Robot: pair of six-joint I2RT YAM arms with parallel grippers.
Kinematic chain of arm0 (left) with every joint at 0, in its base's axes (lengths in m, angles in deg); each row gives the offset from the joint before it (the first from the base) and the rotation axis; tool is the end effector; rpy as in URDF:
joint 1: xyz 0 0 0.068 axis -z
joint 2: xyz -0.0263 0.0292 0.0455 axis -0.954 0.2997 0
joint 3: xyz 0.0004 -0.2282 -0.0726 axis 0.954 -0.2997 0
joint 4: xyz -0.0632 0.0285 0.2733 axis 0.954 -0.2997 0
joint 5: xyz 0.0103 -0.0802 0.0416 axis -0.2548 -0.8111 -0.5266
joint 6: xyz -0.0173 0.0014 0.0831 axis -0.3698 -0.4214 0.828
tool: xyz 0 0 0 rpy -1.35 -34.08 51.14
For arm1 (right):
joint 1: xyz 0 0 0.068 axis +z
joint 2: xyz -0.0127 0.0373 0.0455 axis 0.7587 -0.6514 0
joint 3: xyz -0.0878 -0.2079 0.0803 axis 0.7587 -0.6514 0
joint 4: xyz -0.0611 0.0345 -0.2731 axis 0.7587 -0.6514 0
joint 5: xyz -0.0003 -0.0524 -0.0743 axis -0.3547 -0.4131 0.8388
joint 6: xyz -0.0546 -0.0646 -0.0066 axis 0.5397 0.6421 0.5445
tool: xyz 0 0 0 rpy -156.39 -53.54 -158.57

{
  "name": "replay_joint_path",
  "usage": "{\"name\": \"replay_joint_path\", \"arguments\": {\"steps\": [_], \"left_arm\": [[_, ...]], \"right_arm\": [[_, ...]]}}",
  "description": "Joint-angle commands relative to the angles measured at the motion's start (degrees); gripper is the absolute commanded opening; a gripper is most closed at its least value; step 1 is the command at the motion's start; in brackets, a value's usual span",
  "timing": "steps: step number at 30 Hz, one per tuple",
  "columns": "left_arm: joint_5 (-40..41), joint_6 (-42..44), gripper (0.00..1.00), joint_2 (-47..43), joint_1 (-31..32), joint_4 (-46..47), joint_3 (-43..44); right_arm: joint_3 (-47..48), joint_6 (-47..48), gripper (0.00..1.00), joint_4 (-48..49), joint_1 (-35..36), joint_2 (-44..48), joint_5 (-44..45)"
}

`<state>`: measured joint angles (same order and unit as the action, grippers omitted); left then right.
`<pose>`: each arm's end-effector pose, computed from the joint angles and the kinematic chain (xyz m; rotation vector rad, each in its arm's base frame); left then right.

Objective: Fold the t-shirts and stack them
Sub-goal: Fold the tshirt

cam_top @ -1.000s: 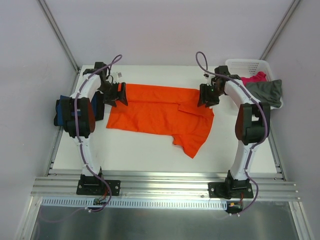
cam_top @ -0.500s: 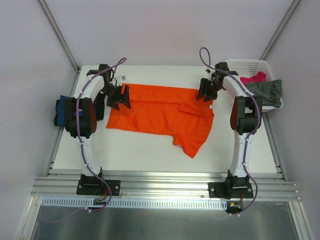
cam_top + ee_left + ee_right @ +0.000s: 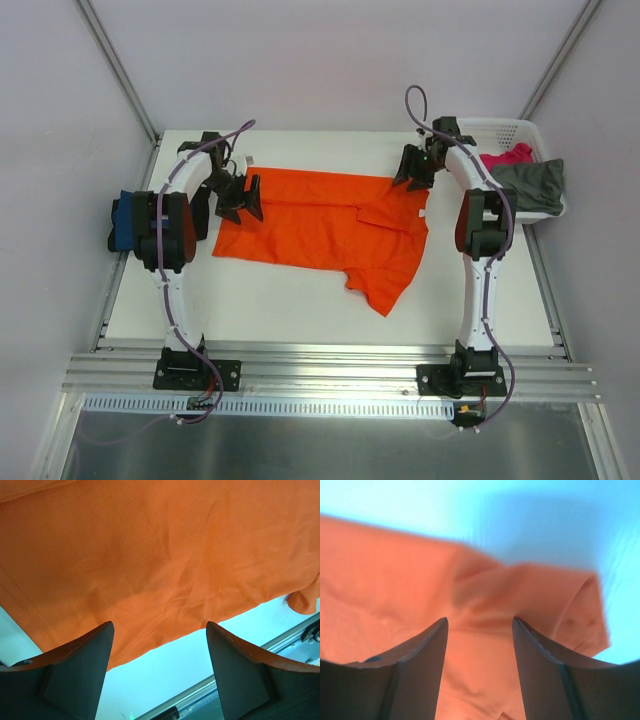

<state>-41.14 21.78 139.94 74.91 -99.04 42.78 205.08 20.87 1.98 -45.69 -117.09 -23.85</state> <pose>0.4457 -0.0533 0.1321 0.2418 2.7773 -0.6914 0.5364 0.0640 0.1256 -0.3374 2.5004 0.5135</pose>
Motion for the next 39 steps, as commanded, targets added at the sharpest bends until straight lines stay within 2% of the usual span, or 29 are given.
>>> {"name": "replay_joint_path", "arguments": {"steps": [1, 8, 16, 23, 27, 33, 39], "left_arm": [[-0.86, -0.69, 0.75, -1.08, 0.99, -1.54, 1.77], [0.19, -0.26, 0.75, -3.01, 1.17, -1.89, 1.51], [1.86, 0.27, 0.75, -4.24, 2.39, -1.81, 2.56], [3.62, 1.33, 0.76, -6.88, 2.84, -1.81, 2.47], [3.97, 1.33, 0.77, -7.5, 2.84, -1.81, 3.26], [4.06, 1.15, 0.77, -8.63, 2.92, -1.89, 3.62], [2.83, 0.8, 0.77, -9.17, 2.84, -1.98, 0.98]], "right_arm": [[9.38, -1.28, 0.58, 1.62, -0.5, -3.3, 2.42], [15.21, -2.08, 0.62, 3.91, -0.5, -6.91, 2.26], [13.9, -2.25, 0.63, 4.35, 0.03, 0.98, -1.34], [1.78, -4.53, 0.63, 3.21, 0.29, 13.36, -6.08], [-4.37, -6.82, 0.63, 2.15, 0.29, 16.11, -7.76], [-12.38, -8.14, 0.64, 2.86, 0.29, 13.14, -8.91], [-9.24, -6.21, 0.65, 1.8, 0.56, 7.77, -7.24]]}}
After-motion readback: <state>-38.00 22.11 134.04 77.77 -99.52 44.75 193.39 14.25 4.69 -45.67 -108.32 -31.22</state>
